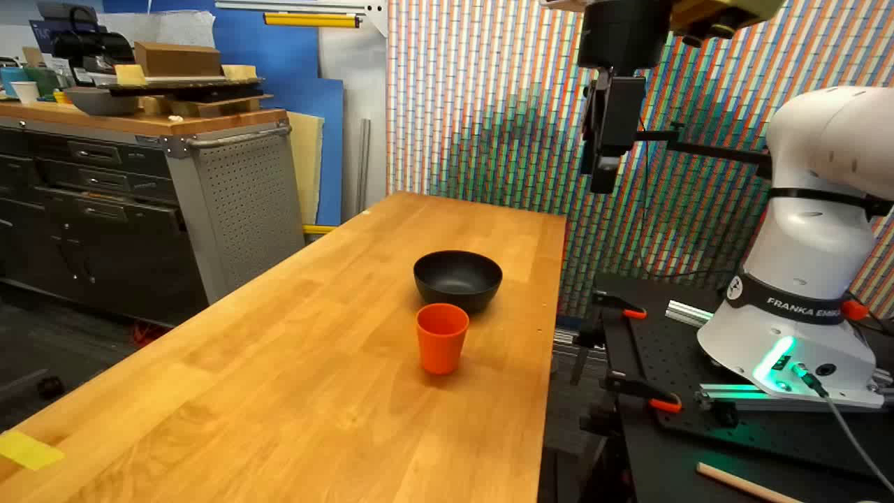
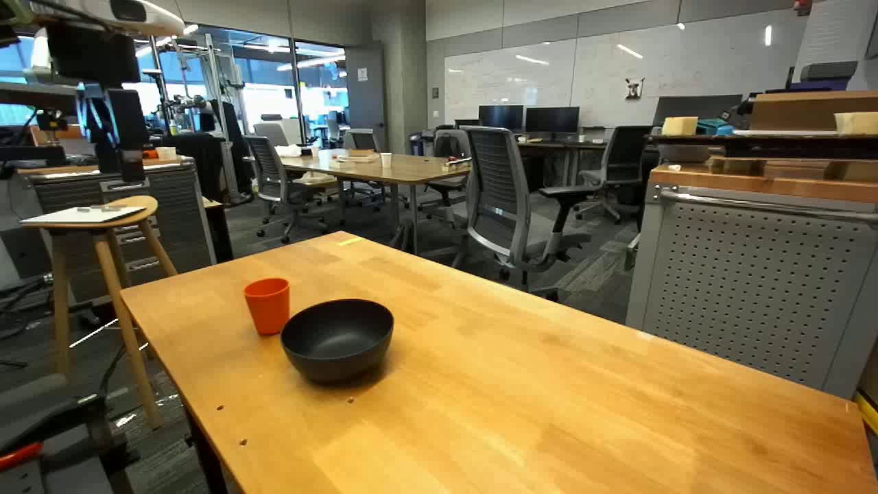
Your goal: Place the orange cup inside the black bowl
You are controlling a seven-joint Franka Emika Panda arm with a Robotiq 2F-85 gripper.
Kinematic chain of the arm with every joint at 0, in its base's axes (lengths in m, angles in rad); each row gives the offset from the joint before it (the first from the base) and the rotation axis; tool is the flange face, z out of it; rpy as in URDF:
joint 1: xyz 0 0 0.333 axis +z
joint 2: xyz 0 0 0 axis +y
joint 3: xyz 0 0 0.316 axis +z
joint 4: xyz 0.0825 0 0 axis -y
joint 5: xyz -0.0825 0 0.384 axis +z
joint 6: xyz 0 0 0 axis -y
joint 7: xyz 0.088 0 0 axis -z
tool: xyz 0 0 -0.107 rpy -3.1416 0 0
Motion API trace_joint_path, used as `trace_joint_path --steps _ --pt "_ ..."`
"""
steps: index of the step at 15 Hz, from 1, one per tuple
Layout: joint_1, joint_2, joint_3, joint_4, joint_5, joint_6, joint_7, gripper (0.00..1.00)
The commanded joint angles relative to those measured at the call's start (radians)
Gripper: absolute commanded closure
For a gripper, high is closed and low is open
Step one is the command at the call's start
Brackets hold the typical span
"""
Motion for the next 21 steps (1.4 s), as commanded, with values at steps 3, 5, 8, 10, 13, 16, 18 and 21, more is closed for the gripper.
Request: trace_joint_path --steps 3,5,8,10,13,16,18,21 --pt "0.002 -0.001 -0.002 0.003 -0.002 -0.002 0.001 0.0" --pt "0.002 -0.001 -0.002 0.003 -0.002 -0.002 0.001 0.0" --pt "-0.032 0.101 0.025 0.032 -0.03 0.067 0.046 0.0" --pt "-0.049 0.211 0.035 0.056 -0.041 0.164 0.075 0.0" --pt "-0.06 0.384 0.043 0.103 -0.051 0.313 0.126 0.0" --pt "-0.072 0.555 0.035 0.166 -0.095 0.425 0.205 0.0" --pt "-0.074 0.653 0.019 0.21 -0.146 0.463 0.269 0.0" --pt "-0.056 0.772 -0.019 0.279 -0.255 0.475 0.38 0.0"
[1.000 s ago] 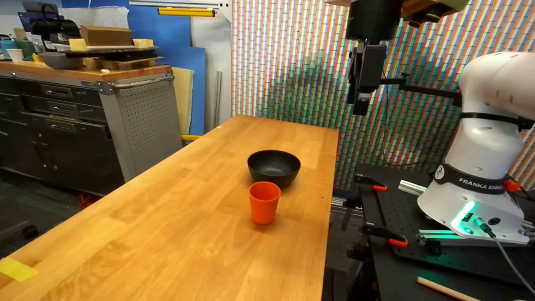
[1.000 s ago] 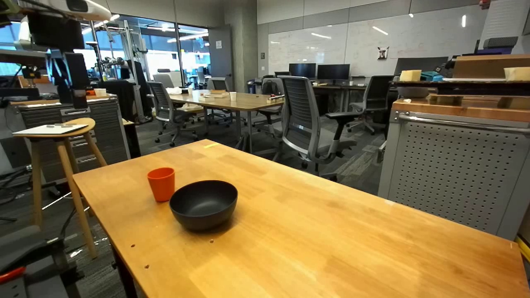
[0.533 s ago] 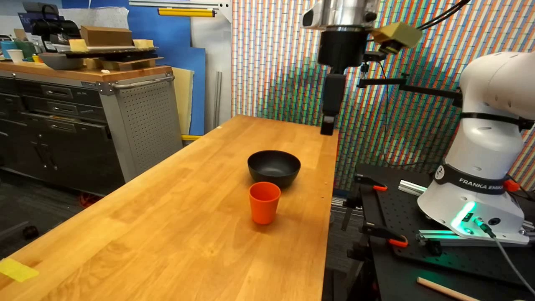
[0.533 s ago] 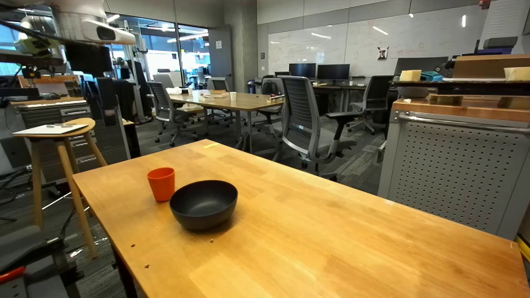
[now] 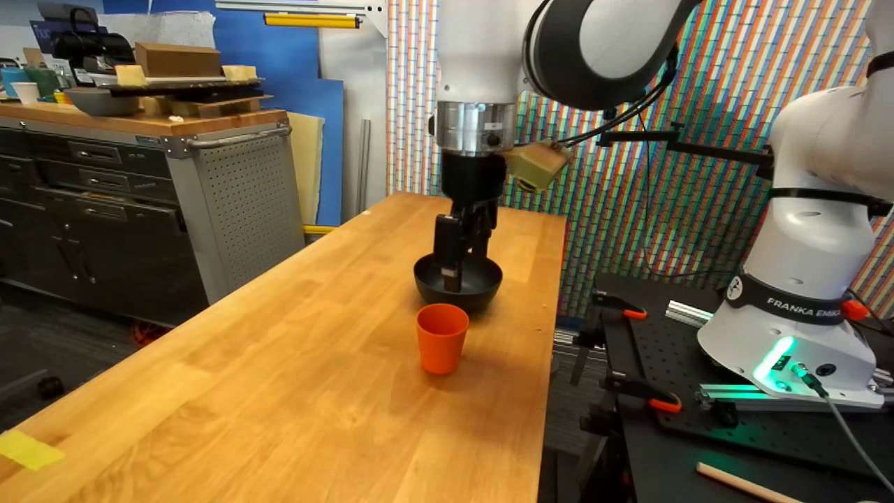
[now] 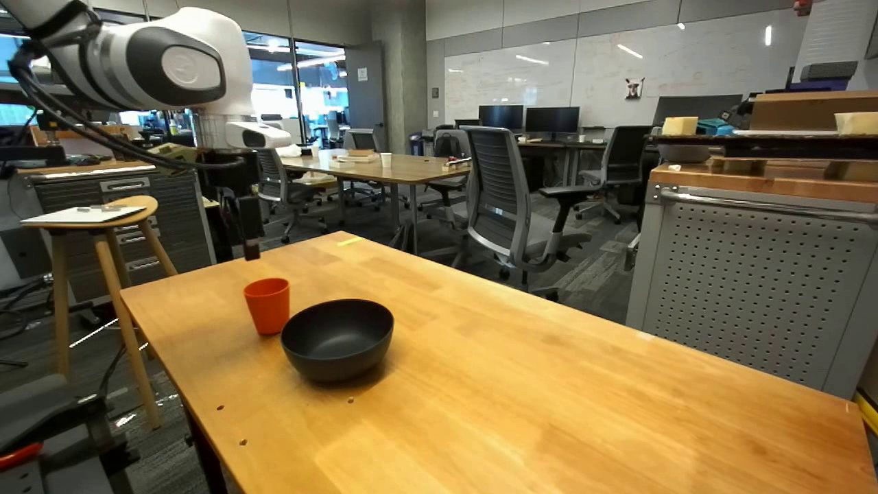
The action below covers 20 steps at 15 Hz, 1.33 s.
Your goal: Place the orange cup inside the black bowl
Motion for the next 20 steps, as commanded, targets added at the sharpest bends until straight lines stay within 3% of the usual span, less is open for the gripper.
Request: trace_joint_path --steps 1,9,10,11,20 --pt "0.021 0.153 -0.047 0.116 -0.109 0.002 0.128 0.0" --pt "0.058 0.32 -0.14 0.194 -0.077 0.007 0.163 0.0" --pt "0.06 0.334 -0.146 0.199 -0.073 0.005 0.162 0.25" --pt "0.058 0.345 -0.146 0.2 -0.058 0.005 0.151 0.26" --pt "0.048 0.352 -0.13 0.203 0.097 0.02 0.097 0.98"
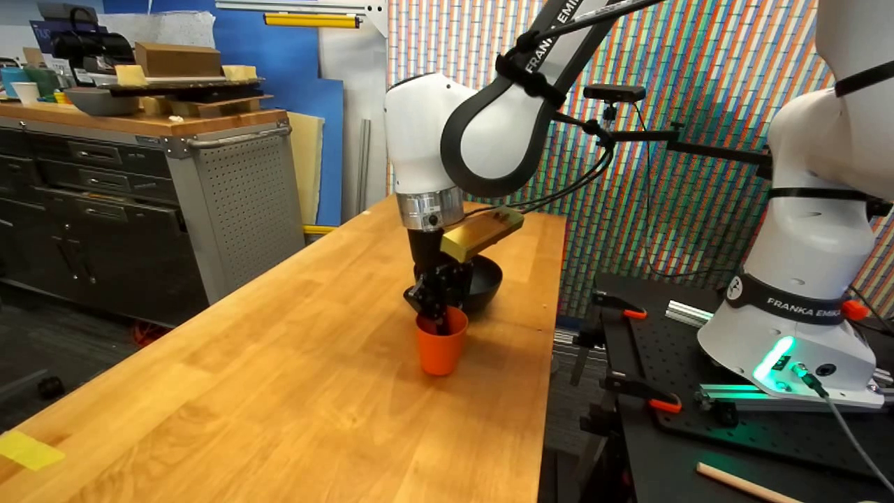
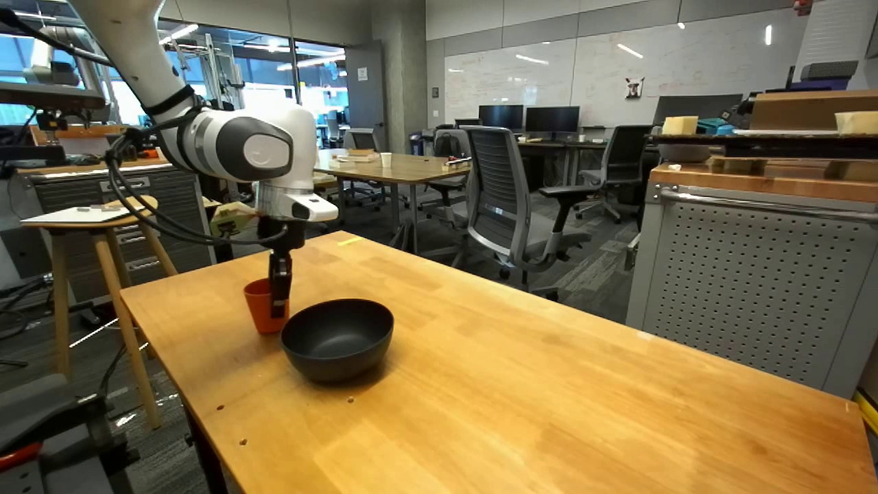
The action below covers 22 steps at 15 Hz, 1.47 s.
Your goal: Place the orange cup inside the black bowl
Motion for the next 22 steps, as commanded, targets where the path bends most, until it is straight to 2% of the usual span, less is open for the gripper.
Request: trace_joint_path --steps 1,3,6,10,14,17,19,22 --pt "0.01 -0.011 -0.002 0.012 0.064 0.014 -0.039 1.0" --pt "0.016 -0.044 -0.001 0.002 0.076 0.018 -0.045 1.0" --pt "0.04 -0.121 -0.016 -0.031 0.034 0.019 -0.008 0.99" --pt "0.069 -0.288 -0.065 -0.117 -0.121 0.004 0.169 0.99" --pt "0.01 -0.458 -0.069 -0.244 -0.269 -0.01 0.402 0.99" --pt "-0.06 -0.544 -0.042 -0.31 -0.393 -0.043 0.577 0.99" --pt "-0.101 -0.556 -0.026 -0.326 -0.45 -0.058 0.655 0.99" --pt "-0.134 -0.497 -0.024 -0.315 -0.462 -0.03 0.655 0.99"
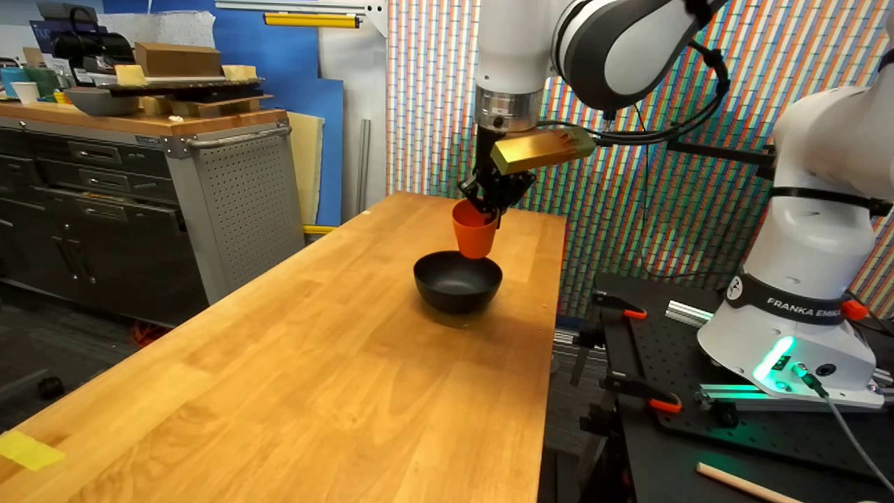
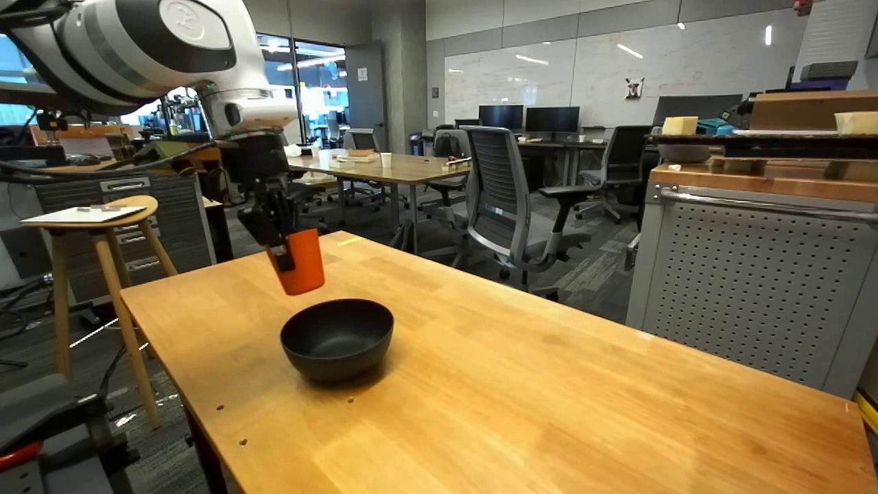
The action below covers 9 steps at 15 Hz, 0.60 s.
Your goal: Place the orange cup inside the black bowl
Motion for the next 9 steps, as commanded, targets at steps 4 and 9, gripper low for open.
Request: trace_joint_path --steps 4,9 --pt "-0.059 0.131 0.002 0.028 -0.017 0.091 0.001 0.99" --pt "-0.053 0.239 -0.032 0.057 0.013 0.213 -0.042 0.99"
